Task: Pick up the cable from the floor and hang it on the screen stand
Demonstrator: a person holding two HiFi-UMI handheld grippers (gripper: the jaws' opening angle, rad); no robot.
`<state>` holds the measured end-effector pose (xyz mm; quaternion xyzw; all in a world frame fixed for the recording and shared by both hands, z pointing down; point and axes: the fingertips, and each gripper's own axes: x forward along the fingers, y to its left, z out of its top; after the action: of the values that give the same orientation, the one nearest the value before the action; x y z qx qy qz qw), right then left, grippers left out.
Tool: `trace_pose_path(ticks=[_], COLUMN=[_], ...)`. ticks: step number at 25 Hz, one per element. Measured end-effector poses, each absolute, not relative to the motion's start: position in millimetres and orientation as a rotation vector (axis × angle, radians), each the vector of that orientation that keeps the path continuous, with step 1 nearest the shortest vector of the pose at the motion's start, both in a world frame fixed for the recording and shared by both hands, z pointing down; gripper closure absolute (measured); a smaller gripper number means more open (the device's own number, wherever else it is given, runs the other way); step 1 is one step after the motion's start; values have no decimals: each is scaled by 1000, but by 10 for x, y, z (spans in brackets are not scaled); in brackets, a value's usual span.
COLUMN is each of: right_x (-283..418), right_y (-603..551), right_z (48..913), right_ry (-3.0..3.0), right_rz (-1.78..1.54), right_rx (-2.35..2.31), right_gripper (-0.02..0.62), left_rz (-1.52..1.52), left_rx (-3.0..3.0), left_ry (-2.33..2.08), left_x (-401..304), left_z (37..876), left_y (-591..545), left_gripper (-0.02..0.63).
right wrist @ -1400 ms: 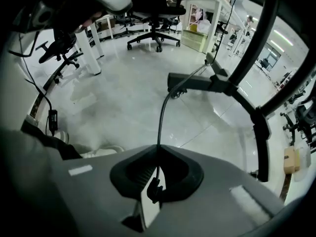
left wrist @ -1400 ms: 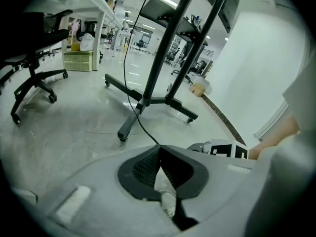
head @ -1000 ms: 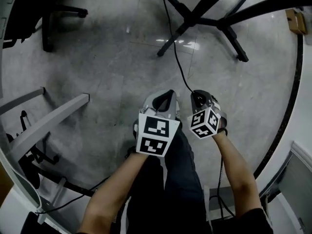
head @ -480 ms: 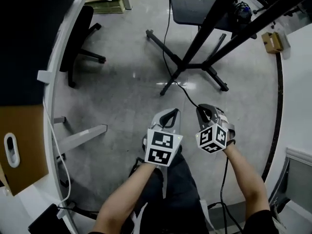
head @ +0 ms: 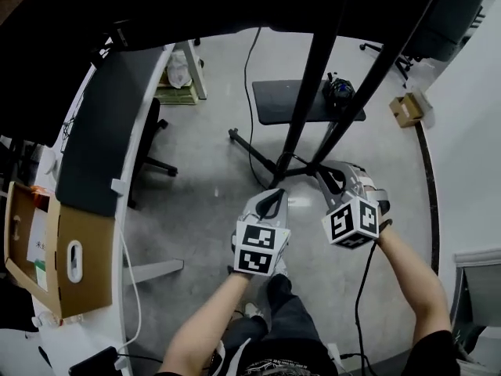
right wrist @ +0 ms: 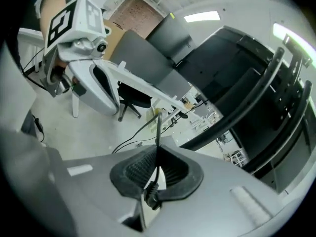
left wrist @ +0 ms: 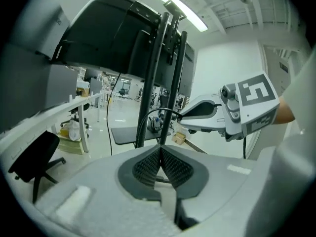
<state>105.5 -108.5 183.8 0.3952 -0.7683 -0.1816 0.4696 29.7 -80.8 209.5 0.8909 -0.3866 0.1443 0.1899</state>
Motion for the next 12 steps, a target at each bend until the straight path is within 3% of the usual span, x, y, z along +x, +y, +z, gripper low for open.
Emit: trace_pose_path(ticks=[12], right_x=[1161], right_y=[-1818], right_z=[-203], right_ry=[-1883], right_rz=[-734], right_rx=[1057], right_gripper=[571], left_rz=[203], left_rx=[2723], left_ry=[-1142], left_x=[672], left_z=[463], left_y=[-1438], left_gripper=[604])
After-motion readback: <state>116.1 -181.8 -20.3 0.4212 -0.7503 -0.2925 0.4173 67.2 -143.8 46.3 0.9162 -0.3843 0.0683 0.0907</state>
